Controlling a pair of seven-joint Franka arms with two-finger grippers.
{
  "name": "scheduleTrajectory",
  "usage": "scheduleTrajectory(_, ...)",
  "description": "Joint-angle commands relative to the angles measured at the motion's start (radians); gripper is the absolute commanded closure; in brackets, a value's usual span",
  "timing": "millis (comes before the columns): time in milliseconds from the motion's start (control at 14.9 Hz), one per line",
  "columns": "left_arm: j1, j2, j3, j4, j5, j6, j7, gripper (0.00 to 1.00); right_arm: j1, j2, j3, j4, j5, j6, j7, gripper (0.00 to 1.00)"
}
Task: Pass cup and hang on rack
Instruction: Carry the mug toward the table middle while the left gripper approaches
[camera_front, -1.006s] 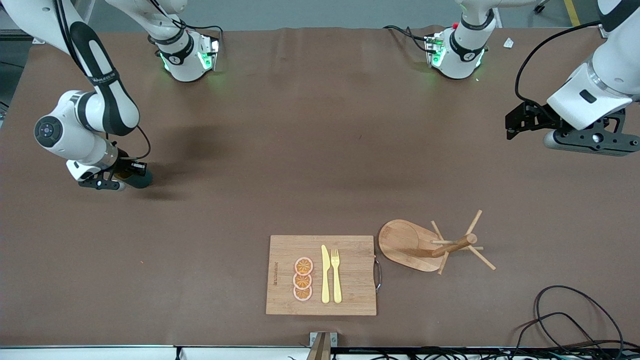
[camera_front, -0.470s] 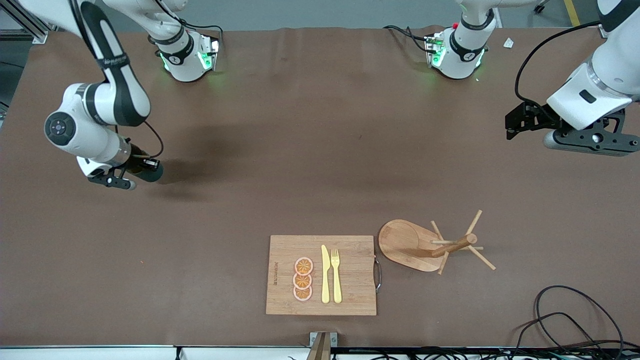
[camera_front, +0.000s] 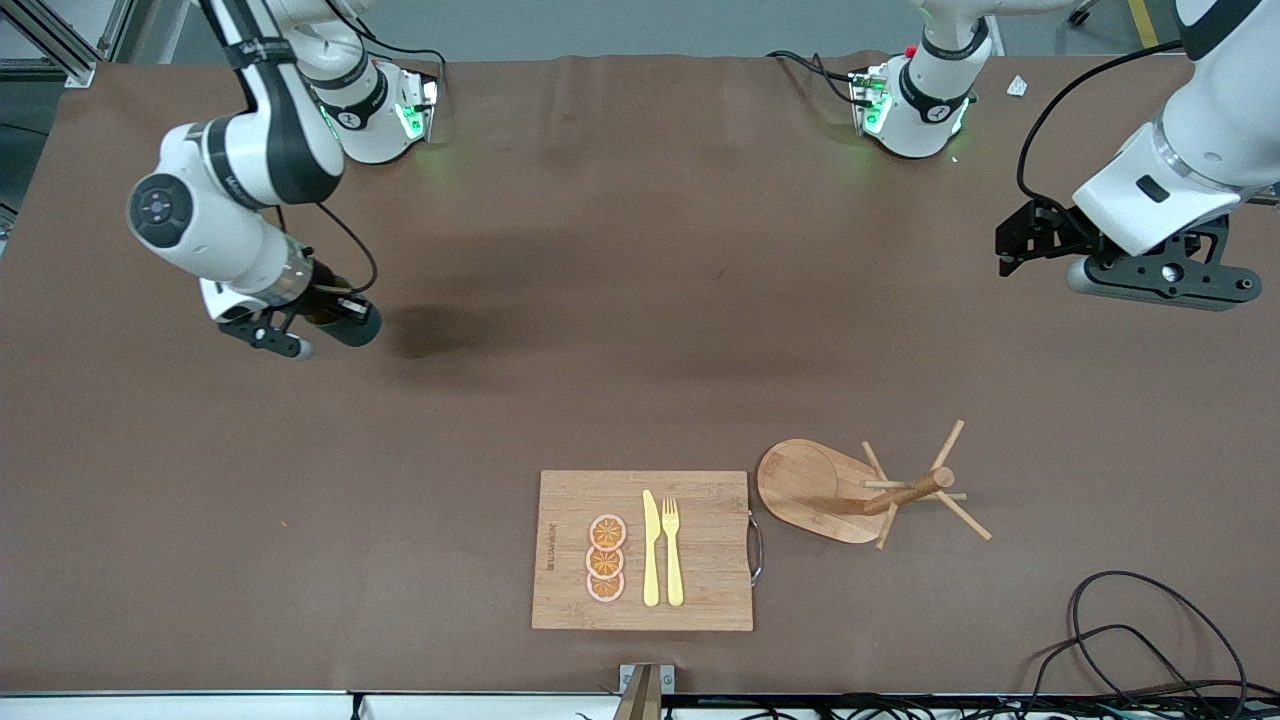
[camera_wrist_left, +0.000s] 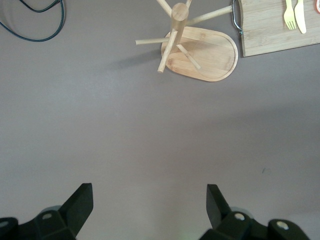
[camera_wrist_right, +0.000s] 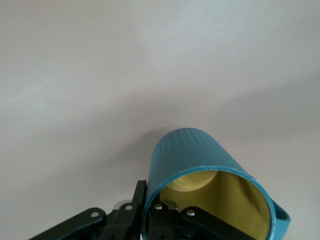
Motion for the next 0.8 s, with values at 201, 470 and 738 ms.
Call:
scheduleTrajectory(201, 0.001, 0.011, 0.000, 0.010, -0.001, 0.002, -0.002, 0.00, 0.229, 0.032, -0.007, 0.035, 0.023, 0.071, 0.351, 1.00)
scheduleTrajectory(470, 0.004, 0.011, 0.000, 0.024, 0.000, 0.002, 0.001, 0.00, 0.359, 0.119, -0.007, 0.084, 0.023, 0.145, 0.584, 1.00)
scheduleTrajectory(738, 0.016, 0.002, 0.001, 0.032, 0.000, 0.000, 0.003, 0.00, 0.485, 0.263, -0.007, 0.270, 0.021, 0.136, 0.864, 1.00)
